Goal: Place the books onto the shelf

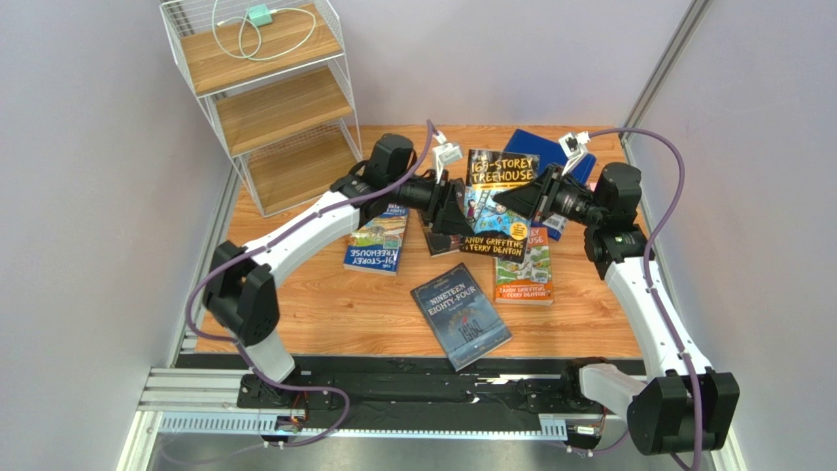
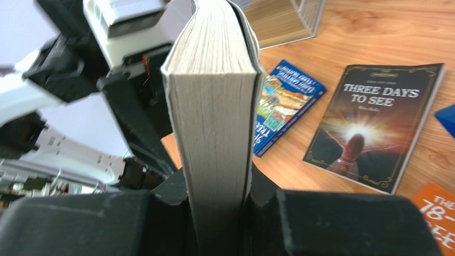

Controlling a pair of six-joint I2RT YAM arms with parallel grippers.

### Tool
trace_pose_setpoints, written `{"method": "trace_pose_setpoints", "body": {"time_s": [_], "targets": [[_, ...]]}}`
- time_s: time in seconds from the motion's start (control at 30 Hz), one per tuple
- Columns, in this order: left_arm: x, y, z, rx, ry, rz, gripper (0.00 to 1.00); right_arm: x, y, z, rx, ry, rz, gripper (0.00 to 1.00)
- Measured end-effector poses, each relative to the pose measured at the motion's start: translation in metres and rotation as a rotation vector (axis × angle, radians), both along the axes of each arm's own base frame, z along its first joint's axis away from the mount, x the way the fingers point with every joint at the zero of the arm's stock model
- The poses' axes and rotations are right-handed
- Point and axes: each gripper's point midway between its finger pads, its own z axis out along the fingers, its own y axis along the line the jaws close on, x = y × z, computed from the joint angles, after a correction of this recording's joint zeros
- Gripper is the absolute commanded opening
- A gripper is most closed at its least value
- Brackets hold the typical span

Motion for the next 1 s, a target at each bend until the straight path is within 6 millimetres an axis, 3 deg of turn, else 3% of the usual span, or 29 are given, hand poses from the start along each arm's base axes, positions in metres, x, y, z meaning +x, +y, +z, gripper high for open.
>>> {"method": "trace_pose_setpoints", "body": {"time_s": [0.23, 0.37, 0.53, 0.57, 0.63, 0.87, 1.0], "targets": [[0.014, 0.052, -0.022, 0.018, -0.036, 0.36, 0.78, 0.028, -0.008, 0.015, 0.036, -0.003, -0.099, 0.0], [0.029, 0.066, -0.021, -0.058, -0.04, 0.524, 0.79, 0.041, -0.009, 0.03, 0.11, -0.013, -0.143, 0.0], [0.037, 0.074, -0.028, -0.212, -0.004, 0.659, 0.97, 0.049, -0.007, 0.035, 0.208, 0.003, -0.179, 0.0], [0.037, 0.075, -0.03, -0.235, 0.004, 0.673, 0.97, 0.051, -0.005, 0.035, 0.226, 0.009, -0.177, 0.0], [0.039, 0.076, -0.028, -0.298, 0.012, 0.693, 0.95, 0.054, 0.002, 0.031, 0.252, 0.032, -0.166, 0.0], [0.041, 0.071, 0.023, -0.553, -0.052, 0.661, 0.75, 0.061, 0.018, 0.02, 0.288, 0.082, -0.141, 0.0], [0.043, 0.063, 0.032, -0.604, -0.046, 0.625, 0.61, 0.065, 0.019, 0.019, 0.296, 0.08, -0.139, 0.0]]}}
